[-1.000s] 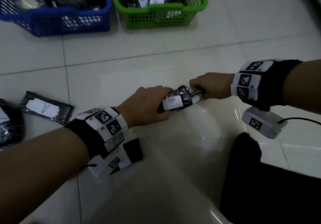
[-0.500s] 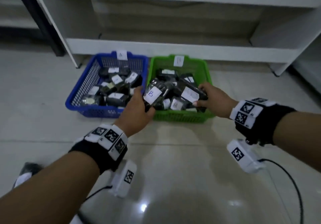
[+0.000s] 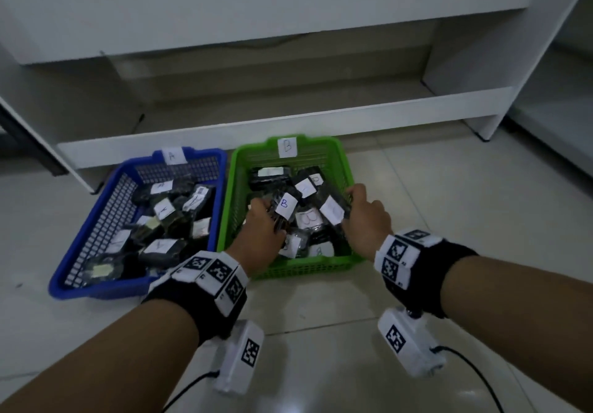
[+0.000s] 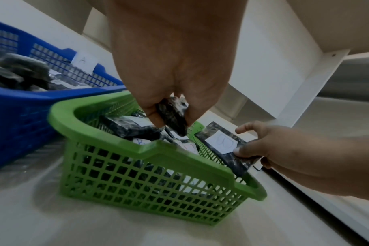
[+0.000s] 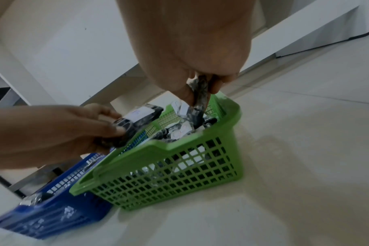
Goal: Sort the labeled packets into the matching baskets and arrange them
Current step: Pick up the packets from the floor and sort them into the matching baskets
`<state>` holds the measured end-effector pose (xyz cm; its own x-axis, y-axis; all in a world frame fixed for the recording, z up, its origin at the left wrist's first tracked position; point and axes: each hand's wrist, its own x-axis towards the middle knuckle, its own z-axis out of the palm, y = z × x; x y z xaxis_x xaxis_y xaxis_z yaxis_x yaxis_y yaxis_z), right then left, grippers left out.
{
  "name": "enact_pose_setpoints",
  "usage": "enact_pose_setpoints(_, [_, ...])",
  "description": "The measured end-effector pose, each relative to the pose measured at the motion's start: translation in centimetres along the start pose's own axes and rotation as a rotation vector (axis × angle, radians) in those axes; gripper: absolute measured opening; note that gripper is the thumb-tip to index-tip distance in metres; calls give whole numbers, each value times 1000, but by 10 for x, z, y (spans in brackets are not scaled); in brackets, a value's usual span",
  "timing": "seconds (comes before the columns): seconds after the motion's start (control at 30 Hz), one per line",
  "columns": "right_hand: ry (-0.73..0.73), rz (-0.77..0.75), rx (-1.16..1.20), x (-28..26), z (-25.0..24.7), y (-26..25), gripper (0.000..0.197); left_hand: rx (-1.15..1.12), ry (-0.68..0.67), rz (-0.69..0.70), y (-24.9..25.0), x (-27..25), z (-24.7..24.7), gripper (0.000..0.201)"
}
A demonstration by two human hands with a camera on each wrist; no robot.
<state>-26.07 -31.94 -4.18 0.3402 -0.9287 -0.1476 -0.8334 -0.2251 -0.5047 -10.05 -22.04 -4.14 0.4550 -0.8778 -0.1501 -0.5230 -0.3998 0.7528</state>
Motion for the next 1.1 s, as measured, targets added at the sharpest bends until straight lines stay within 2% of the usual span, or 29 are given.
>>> enact_pose_setpoints(0.07, [-45,-83,24,-4,2,5,28,28,11,-1,3,11,8,37])
enact_pose_setpoints(0.13, [-111,-233,-21,-11,4,6,21,82,8,8,2,18,15,37])
enact_pose_setpoints(0.2, [-153,-344,-118,-14,8,8,35,157,30,10,2,21,21,37])
enact_pose_setpoints(0.3, [-159,-348,-170,-12,17,11,50,345,109,69,0,22,27,39])
enact_pose_setpoints(0.4, [-153,-322,-202,-8,22,14,45,582,212,136,-3,23,25,44])
enact_pose_setpoints(0.47, [-153,-349,-235,-6,26,14,39,632,251,184,-4,22,24,40])
enact_pose_setpoints(0.6, [-226,-414,-305,4,28,9,34,714,192,219,-7,21,22,23])
enact_pose_setpoints(0.73, [-314,-451,-405,9,21,4,27,767,63,142,-10,20,7,34])
enact_pose_setpoints(0.87, [-356,-373,-383,9,25,-3,19,778,-189,83,-11,10,-8,56])
enact_pose_setpoints(0.93, [-260,-339,-319,5,24,-10,22,730,-223,128,-11,3,-17,65])
enact_pose_setpoints(1.0, [-122,-355,-304,-7,25,-23,33,692,-187,210,-16,-11,-36,67])
enact_pose_setpoints(1.1, [-37,-522,-313,-34,29,-53,33,722,-143,347,-39,-48,-70,59])
